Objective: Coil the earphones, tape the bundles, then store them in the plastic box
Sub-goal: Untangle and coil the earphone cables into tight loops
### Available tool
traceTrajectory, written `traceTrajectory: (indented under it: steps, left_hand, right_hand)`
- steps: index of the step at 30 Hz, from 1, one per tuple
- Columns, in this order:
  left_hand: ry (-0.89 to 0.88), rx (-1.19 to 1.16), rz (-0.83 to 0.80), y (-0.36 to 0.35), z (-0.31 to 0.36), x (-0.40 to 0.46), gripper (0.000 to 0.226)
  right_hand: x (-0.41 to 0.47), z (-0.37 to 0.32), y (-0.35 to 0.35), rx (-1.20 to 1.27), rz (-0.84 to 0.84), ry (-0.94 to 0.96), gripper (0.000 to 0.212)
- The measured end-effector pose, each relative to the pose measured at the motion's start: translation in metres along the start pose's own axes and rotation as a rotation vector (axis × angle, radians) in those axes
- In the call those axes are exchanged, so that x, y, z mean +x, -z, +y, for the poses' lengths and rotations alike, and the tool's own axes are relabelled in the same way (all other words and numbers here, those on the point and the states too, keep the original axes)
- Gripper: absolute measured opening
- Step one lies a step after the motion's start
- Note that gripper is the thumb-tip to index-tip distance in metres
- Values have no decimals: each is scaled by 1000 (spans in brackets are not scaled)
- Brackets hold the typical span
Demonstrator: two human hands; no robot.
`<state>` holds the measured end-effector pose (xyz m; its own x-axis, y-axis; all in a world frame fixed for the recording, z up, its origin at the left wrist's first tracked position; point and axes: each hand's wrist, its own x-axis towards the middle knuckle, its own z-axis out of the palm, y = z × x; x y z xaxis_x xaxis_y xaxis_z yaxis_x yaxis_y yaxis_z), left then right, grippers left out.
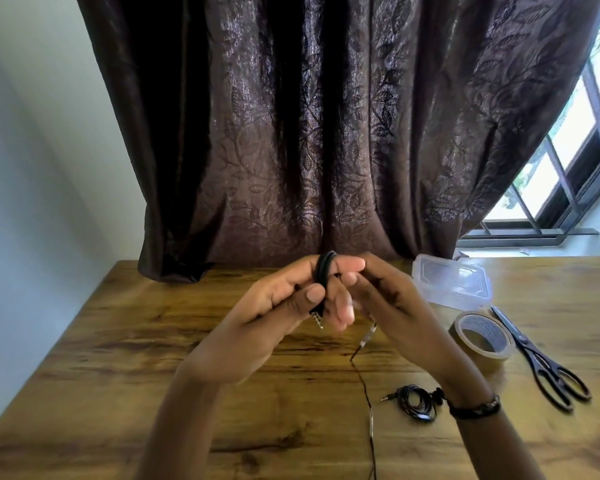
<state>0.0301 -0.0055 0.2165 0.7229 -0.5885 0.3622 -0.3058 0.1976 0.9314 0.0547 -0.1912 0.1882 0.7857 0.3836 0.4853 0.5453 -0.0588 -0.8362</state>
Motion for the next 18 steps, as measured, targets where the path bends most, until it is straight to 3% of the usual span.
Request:
traceTrajectory:
  steps: [5, 18]
  left_hand:
    - [51, 30, 55, 2, -2, 1, 45]
    - [119, 342, 152, 8, -15, 5, 54]
  right_hand:
    - [-15, 11, -21, 6, 22, -34, 15]
    - [-30, -9, -21, -341, -61, -68, 19]
